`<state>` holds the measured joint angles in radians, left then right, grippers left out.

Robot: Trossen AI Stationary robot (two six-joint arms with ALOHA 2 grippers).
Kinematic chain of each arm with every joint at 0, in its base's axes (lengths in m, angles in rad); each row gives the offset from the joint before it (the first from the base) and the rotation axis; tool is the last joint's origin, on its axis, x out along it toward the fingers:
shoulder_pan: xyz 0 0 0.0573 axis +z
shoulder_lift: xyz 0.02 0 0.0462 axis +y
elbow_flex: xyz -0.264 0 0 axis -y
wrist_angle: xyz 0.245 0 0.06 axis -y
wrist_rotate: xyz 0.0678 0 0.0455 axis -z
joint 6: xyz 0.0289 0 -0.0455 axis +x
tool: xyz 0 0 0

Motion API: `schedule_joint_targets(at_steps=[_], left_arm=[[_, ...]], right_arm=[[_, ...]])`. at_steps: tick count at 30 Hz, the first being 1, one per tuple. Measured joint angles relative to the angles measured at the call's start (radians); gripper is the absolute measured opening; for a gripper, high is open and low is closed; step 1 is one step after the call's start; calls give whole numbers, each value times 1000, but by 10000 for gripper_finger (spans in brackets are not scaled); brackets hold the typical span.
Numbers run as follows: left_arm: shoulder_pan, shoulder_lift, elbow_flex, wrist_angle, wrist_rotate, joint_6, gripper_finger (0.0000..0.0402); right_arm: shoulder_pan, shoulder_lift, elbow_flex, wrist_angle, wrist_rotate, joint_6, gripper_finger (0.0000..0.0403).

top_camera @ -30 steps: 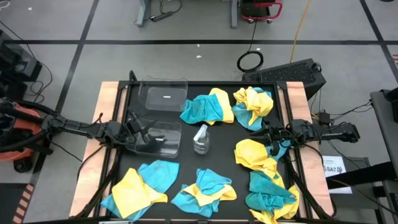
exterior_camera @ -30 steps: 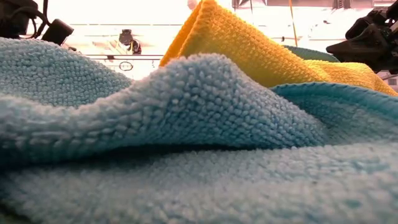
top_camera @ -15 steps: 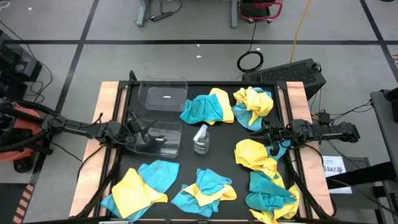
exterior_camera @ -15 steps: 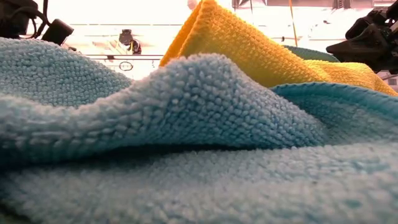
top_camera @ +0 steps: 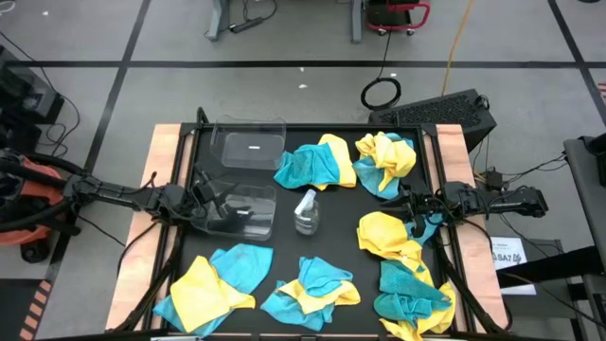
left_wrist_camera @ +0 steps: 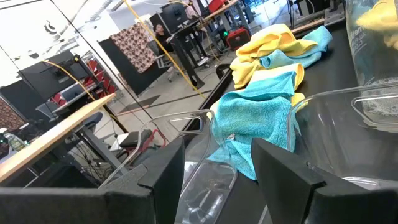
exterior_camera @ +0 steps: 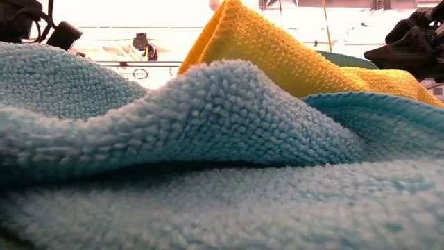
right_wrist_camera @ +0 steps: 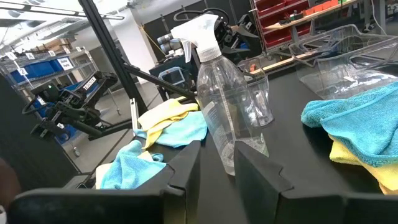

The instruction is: Sort microfiber towel by color & place in baskets

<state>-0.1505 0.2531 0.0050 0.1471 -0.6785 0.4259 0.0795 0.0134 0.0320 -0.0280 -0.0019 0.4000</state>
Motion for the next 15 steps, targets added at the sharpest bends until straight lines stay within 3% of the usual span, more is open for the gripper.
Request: schedule_joint_targets(at_steps=[15], left_arm=[[0,0,0,0,0,0,193]], right_arm=[[0,0,-2,25,22,-25,89]])
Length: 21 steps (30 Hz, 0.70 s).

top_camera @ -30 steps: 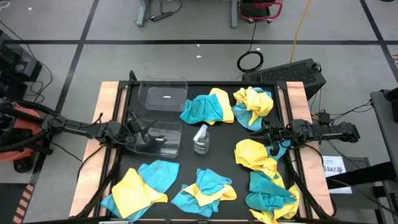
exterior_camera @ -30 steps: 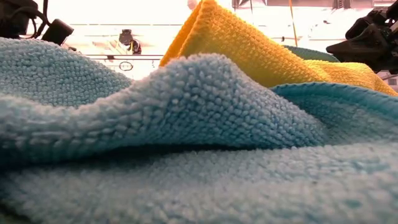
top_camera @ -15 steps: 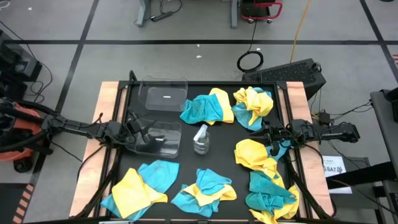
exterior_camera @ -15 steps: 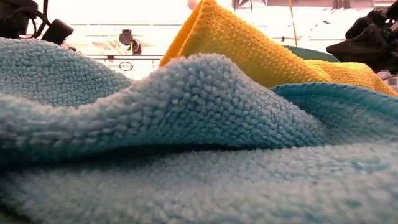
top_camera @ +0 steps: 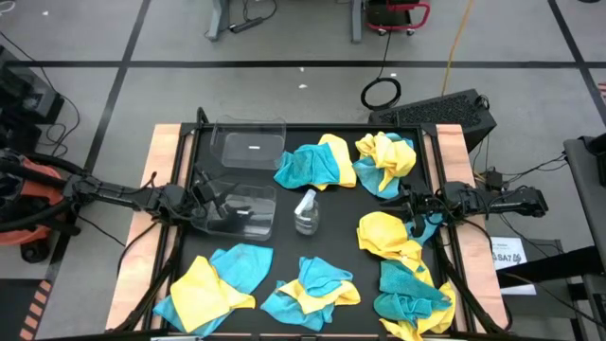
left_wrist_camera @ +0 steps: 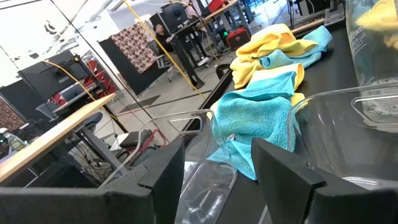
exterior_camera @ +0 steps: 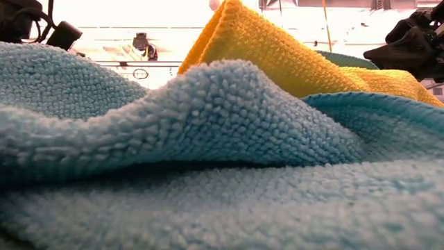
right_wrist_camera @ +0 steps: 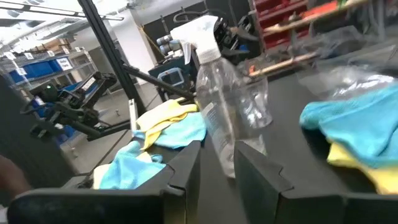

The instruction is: Sort microfiber towel by color & place in baskets

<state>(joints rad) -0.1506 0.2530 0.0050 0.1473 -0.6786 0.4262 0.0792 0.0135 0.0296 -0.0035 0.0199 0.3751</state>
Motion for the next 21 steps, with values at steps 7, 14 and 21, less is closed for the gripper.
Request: schedule_joint_targets(at_steps=[7,14,21], left_arm=[[0,0,0,0,0,0,193],[0,0,0,0,0,0,193],[0,0,0,0,0,0,193]], right_arm=[[0,0,0,148,119,-13,89],[0,0,1,415,139,-13,89],[0,0,27,501,136,-122,89]])
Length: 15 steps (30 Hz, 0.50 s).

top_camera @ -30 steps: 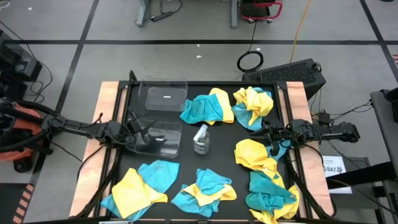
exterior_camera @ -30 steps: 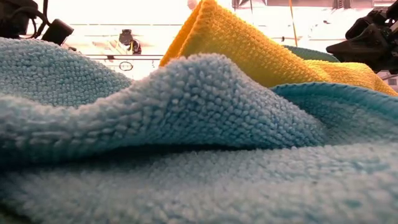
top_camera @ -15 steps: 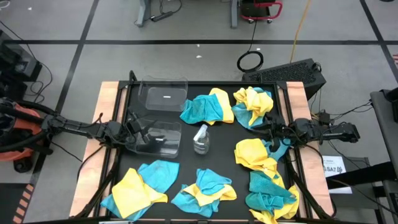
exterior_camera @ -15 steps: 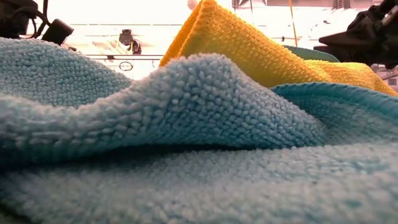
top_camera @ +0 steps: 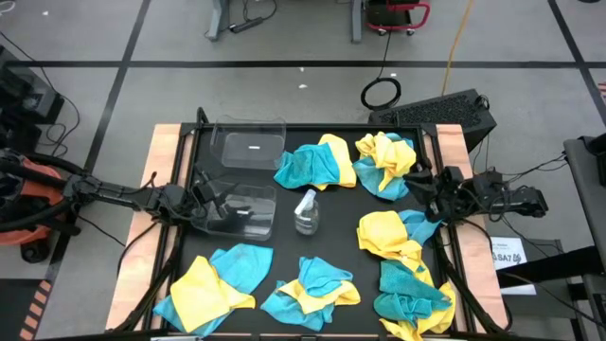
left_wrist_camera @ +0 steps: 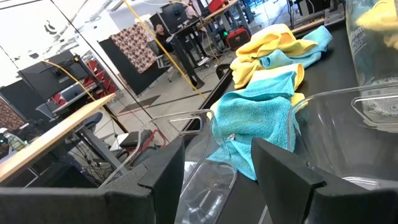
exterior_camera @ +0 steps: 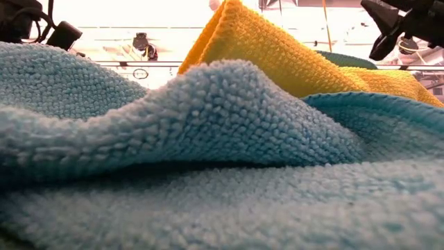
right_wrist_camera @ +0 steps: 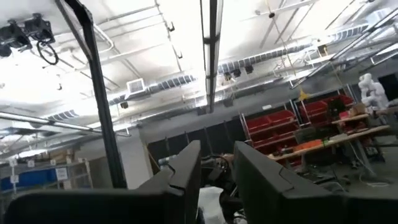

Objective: Sort microfiber towel by color & place in baskets
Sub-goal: Put the yellow microfiber cloth into the bottom transparent bin

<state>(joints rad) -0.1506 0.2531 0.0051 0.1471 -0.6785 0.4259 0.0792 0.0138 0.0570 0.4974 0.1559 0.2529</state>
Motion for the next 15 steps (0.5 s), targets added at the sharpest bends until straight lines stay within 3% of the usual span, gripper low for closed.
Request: schedule_joint_targets(at_steps=[8,15], left_arm=[[0,0,0,0,0,0,193],[0,0,0,0,0,0,193]], right_arm=[[0,22,48,-38,-24,-40,89],[-1,192,288,-161,4,-159,89]])
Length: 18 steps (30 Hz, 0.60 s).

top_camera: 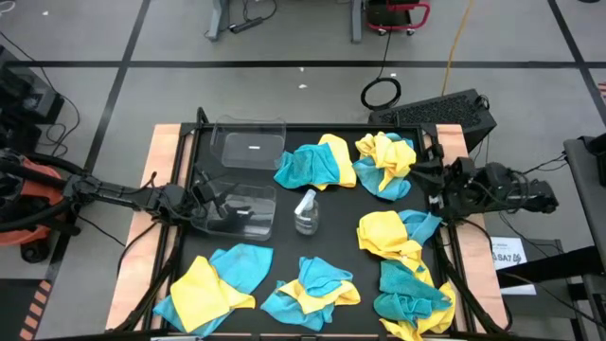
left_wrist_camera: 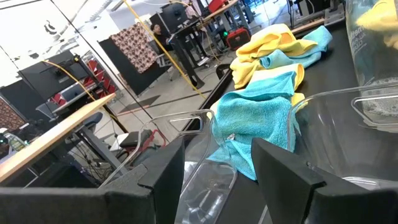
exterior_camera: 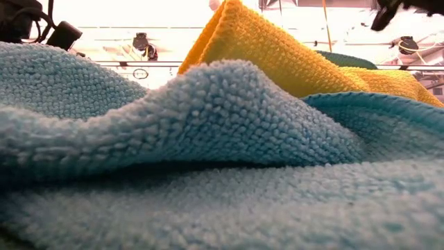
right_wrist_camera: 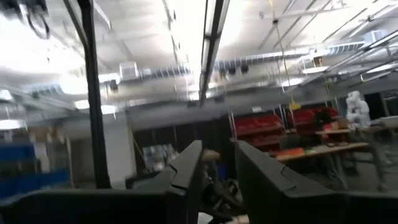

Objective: Sort microfiber towel by color & place in baskets
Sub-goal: Put the yellow microfiber cloth into the bottom transparent bin

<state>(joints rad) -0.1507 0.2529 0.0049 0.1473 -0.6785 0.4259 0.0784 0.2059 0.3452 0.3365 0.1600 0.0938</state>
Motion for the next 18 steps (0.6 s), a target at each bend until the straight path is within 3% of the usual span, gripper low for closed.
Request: schedule_joint_targets(at_steps=[9,12,18], left_arm=[[0,0,0,0,0,0,193],[0,0,0,0,0,0,193],[0,0,0,0,0,0,193]], right_arm=[[0,387,352,-341,-1,-126,89],[4,514,457,-576,-10,-124,89],[40,745,640,-1090,-8,34,112]])
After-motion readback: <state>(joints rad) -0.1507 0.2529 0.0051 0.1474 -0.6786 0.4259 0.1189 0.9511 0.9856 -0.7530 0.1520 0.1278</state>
